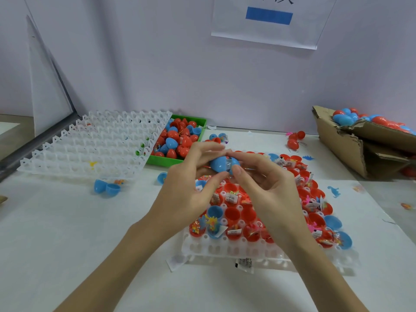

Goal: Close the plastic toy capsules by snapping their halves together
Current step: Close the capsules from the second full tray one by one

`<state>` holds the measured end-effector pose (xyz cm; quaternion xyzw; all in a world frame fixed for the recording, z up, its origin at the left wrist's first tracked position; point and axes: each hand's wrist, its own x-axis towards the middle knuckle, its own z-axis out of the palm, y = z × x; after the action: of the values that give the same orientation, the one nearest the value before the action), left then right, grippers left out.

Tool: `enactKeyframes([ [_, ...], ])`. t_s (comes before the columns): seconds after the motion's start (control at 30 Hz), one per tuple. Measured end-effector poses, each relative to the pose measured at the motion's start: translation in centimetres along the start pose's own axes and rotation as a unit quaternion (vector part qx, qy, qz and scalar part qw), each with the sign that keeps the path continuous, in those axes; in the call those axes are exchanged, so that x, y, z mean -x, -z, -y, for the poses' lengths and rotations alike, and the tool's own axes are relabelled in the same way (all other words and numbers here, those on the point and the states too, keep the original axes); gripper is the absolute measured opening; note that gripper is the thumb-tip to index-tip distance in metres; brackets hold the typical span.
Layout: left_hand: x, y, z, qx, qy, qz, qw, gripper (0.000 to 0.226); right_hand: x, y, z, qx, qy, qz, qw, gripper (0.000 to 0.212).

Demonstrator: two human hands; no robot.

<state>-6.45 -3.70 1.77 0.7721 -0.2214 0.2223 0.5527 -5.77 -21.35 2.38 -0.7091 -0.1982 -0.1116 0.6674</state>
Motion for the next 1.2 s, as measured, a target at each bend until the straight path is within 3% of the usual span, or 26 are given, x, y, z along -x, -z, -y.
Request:
enactKeyframes([
  [0.2,-0.4,0.5,-0.3,0.062,0.005,-0.019,0.998,0.033,-0.1,0.2,0.5,0.000,0.016,0.011,1.000,0.027],
  [0.37,0.0,0.5,-0.3,0.006,-0.010,-0.019,1.000,0.037,-0.1,0.3,0.3,0.026,0.022,0.011,0.999,0.027],
  [0.63,0.0,0.1,-0.3,0.025,0.003,-0.037,0.999,0.037,-0.1,0.6,0.3,0.001,-0.002,0.010,1.000,0.025],
  [0.83,0.0,-0.3,-0.3,-0.080,-0.047,-0.024,0.995,0.045,0.1,0.4,0.2,-0.089,-0.065,0.002,0.994,0.022],
  [1.03,0.4,-0.6,-0.5,-0.094,-0.074,-0.093,0.988,0.051,0.2,0.0,0.4,-0.136,-0.096,-0.014,0.986,0.020],
  [1.2,0.5,-1.0,-0.1,-0.163,-0.102,-0.046,0.980,0.064,0.4,-0.2,0.2,-0.128,-0.106,-0.018,0.986,0.014],
])
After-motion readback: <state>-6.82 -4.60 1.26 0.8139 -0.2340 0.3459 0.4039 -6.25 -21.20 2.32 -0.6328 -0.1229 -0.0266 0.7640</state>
